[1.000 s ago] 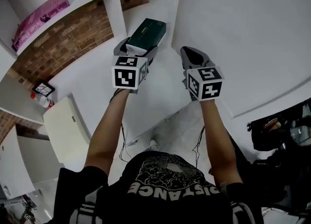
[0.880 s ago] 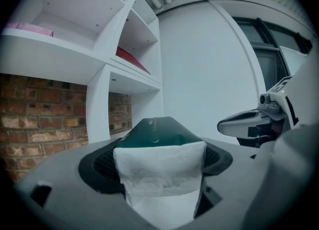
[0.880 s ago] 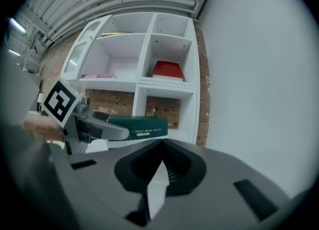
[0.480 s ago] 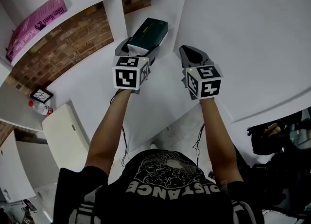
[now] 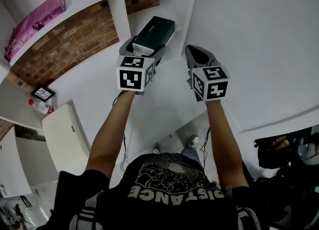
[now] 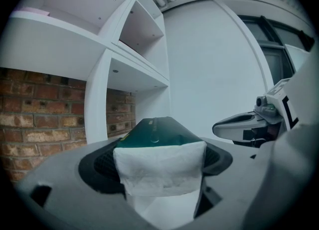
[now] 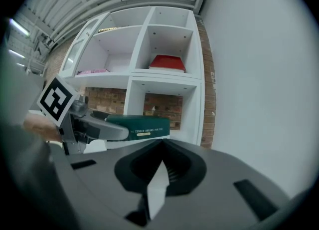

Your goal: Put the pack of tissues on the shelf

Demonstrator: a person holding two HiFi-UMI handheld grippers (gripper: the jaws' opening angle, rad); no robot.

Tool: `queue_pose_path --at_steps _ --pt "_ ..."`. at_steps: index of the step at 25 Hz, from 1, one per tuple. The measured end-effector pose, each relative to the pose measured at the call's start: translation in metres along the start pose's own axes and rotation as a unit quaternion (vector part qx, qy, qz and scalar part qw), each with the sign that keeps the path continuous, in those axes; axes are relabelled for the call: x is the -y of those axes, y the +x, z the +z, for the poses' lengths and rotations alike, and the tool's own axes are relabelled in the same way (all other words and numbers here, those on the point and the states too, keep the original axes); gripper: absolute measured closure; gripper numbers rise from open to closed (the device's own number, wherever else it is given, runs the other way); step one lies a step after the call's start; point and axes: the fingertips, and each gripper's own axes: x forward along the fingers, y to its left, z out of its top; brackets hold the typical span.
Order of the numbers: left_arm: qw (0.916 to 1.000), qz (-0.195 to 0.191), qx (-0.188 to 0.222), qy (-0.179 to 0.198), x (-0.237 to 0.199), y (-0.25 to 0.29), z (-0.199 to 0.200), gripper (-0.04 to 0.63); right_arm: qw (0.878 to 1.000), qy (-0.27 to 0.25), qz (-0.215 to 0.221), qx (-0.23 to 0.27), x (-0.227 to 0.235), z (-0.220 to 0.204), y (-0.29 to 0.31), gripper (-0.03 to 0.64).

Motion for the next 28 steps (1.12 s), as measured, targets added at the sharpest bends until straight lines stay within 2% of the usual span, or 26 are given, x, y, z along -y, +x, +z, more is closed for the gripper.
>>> queue_pose_path --at_steps 11,20,28 --pt "0.9950 0.100 -0.005 -0.005 -0.004 0.029 0.007 0.164 0.994 -0.010 0.104 0.034 0.038 0.009 0.041 0.614" --pt "0.9793 0.201 -0.013 -0.021 -0.005 0.046 0.013 0.164 0.978 -0.018 0.202 0.046 0.065 0.018 0.072 0.614" --pt "0.9657 0.258 -0.025 -0.022 0.003 0.057 0.013 0.164 0.965 -0.023 0.259 0.045 0.081 0.012 0.081 0.614"
